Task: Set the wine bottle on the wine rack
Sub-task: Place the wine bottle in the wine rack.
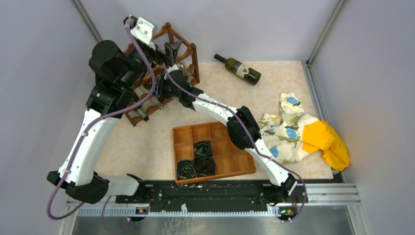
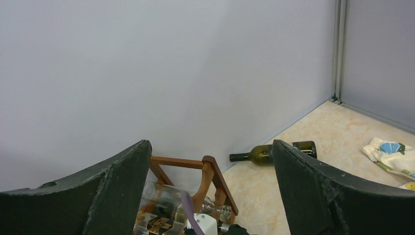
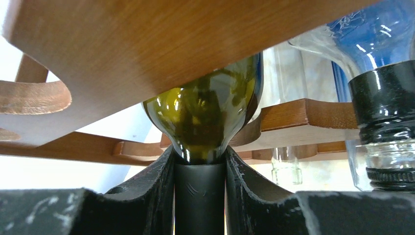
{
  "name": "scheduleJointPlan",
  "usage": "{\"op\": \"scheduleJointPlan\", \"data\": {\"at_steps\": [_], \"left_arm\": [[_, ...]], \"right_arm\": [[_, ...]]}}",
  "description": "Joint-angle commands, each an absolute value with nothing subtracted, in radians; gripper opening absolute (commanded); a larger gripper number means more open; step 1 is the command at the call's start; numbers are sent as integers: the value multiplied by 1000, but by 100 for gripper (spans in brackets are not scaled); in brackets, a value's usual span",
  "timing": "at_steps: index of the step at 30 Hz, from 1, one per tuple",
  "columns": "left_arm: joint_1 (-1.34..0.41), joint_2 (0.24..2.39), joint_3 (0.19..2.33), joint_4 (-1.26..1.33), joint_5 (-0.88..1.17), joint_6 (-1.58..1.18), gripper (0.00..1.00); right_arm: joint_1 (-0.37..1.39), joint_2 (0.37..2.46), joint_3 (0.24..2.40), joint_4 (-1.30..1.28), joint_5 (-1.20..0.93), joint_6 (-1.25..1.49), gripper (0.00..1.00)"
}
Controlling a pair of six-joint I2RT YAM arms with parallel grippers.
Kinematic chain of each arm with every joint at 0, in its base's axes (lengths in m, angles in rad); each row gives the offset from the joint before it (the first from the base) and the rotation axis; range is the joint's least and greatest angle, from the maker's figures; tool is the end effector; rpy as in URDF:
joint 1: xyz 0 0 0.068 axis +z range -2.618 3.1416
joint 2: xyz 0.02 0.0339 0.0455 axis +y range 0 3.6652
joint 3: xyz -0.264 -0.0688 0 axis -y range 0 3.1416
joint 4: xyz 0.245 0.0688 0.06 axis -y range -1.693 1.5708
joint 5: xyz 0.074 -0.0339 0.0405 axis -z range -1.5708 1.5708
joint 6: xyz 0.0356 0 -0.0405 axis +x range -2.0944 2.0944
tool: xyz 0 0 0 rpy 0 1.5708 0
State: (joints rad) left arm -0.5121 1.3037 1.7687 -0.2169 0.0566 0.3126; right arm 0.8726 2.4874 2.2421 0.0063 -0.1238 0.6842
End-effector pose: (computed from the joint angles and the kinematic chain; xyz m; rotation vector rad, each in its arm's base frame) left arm 0.2157 -0.1236 0.5585 0.5752 1.1947 -0.2069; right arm 0.3746 0.4532 0.2470 -0.2824 1.9632 1.1802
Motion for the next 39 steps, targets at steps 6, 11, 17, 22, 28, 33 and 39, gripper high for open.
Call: {"op": "scheduleJointPlan", "data": {"at_steps": [6,11,17,22,28,33,39], "left_arm": [[-508,1294,1767,-186,73,313,99],[-508,1295,1769,-186,75,308,99],[-508,1293,1769,-186,77,304,99],[-508,1295,1771,-186,79,301,99],[-508,1296,1775,-188,82,299,99],[-507,1296,1776,-188,85,298,99],[-508,1298,1779,-187,88,296,99]], "right_arm": [[877,2447,2428,162,-171,748,8],[881,2470,2442,161,-169,761,9],[886,2495,2457,163,-176,787,9],[892,2506,2457,161,-186,801,9],[896,2509,2456,154,-177,804,9],[895,2505,2447,145,-173,792,9],[894,2514,2452,159,-145,763,10]]}}
